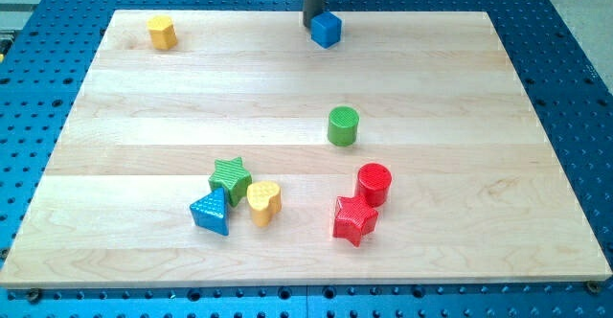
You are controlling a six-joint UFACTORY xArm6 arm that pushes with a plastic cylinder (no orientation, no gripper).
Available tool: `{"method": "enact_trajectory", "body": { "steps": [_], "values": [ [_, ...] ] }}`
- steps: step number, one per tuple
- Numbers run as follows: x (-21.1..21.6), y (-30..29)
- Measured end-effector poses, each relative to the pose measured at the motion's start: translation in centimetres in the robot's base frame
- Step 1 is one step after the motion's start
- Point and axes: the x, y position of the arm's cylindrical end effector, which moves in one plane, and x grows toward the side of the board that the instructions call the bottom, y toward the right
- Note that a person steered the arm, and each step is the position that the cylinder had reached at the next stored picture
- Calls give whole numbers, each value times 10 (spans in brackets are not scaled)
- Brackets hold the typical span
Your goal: Move the blue cube vertically above the green circle
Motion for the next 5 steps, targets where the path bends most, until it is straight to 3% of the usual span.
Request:
{"method": "enact_trajectory", "body": {
  "steps": [1,2,3,4,5],
  "values": [
    [22,-68],
    [95,-28],
    [97,44],
    [72,101],
    [20,90]
  ]
}}
